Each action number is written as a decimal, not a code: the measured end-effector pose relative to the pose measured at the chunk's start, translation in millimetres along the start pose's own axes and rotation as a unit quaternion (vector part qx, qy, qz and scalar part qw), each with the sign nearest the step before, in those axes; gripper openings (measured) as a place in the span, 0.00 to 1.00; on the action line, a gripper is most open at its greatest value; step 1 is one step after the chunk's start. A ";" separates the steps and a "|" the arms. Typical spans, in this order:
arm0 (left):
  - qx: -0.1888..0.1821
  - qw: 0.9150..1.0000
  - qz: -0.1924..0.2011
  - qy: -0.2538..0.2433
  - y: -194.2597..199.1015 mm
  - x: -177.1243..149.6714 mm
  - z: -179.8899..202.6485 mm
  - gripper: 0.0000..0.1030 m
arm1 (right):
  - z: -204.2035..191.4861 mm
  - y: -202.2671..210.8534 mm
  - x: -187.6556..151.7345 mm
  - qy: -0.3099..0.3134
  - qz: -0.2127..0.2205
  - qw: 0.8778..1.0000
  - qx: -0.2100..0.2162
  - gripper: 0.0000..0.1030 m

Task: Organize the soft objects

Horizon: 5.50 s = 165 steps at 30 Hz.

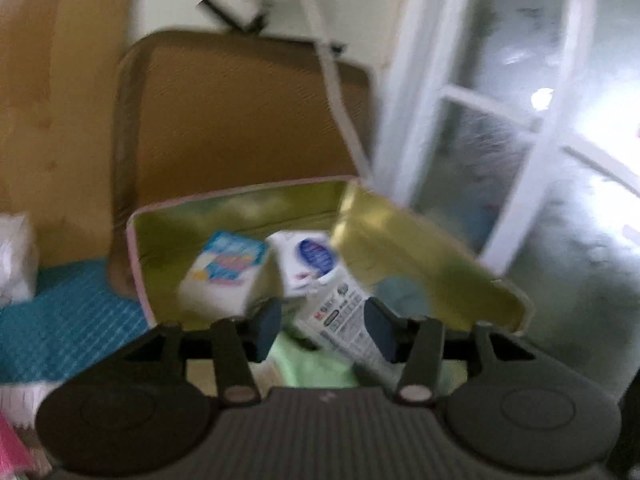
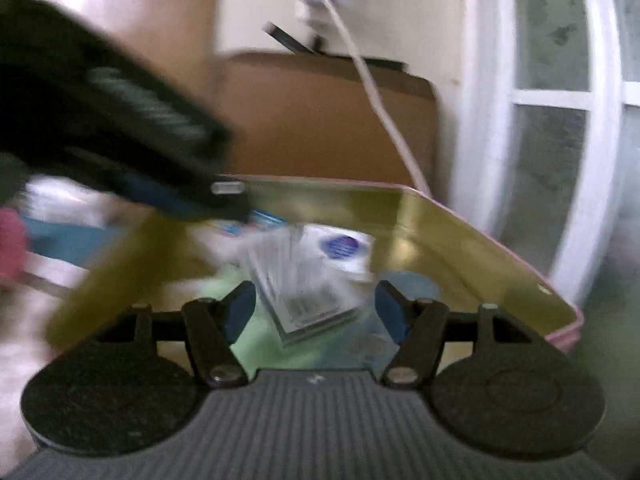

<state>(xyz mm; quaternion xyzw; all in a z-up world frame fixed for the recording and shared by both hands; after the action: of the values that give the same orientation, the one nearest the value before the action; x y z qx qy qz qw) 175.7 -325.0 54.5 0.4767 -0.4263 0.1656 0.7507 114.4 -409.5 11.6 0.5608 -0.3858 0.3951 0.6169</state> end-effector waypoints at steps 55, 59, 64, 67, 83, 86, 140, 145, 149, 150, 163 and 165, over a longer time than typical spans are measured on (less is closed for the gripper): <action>0.162 0.942 0.103 0.276 340.1 -238.7 -324.4 0.48 | -353.8 -9.4 22.6 0.139 -0.127 0.949 0.254 0.32; 0.156 0.943 0.106 0.274 340.6 -238.0 -323.2 0.48 | -350.1 15.5 54.8 0.098 -0.080 0.950 0.286 0.09; 0.147 0.944 0.108 0.276 339.5 -237.2 -322.2 0.48 | -342.8 71.4 101.5 0.032 -0.014 0.923 0.383 0.09; 0.149 0.939 0.119 0.287 348.7 -236.8 -328.3 0.48 | -335.9 105.7 106.8 0.001 -0.005 0.896 0.444 0.09; 0.104 0.946 0.073 0.298 333.1 -232.5 -316.5 0.60 | -338.3 130.4 -23.1 0.057 -0.127 0.872 0.470 0.74; 0.103 0.947 0.067 0.296 322.3 -225.2 -309.2 0.80 | -341.7 131.6 -26.3 0.089 -0.111 0.873 0.466 0.79; -0.017 0.997 0.042 0.068 173.8 -102.3 -130.0 0.45 | -53.0 118.6 4.1 -0.065 0.147 0.986 -0.047 0.66; 0.048 0.991 0.031 0.122 210.2 -145.0 -189.8 0.45 | -124.3 119.8 6.0 -0.031 0.099 0.985 0.138 0.66; 0.088 0.981 0.024 0.172 228.1 -167.3 -229.7 0.45 | -176.2 87.2 4.0 -0.021 0.008 0.971 0.238 0.72; 0.096 0.978 0.022 0.182 231.0 -171.8 -237.7 0.45 | -184.2 78.1 4.2 -0.017 -0.004 0.970 0.242 0.72; 0.170 0.963 0.013 0.208 238.7 -195.4 -275.3 0.49 | -232.9 25.4 -9.6 -0.051 -0.116 0.956 0.264 0.94; 0.184 0.963 0.013 0.198 238.7 -195.5 -273.8 0.49 | -233.9 25.3 -12.9 -0.049 -0.115 0.956 0.266 0.94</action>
<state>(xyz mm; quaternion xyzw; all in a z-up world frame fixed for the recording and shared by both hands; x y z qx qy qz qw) 37.7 57.5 -14.2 0.5591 -0.2373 0.3419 0.7171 93.7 -175.6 -7.6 0.7641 -0.2294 0.3817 0.4666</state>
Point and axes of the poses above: each gripper's, at about its wrist camera, not at the fingertips, and y roughly against the way its jaws point, z to its right, x to its top, the point moved 3 cm from there along -y, roughly the way its jaws point, and after that the axes turned 3 degrees about x, right-handed, at the moved point
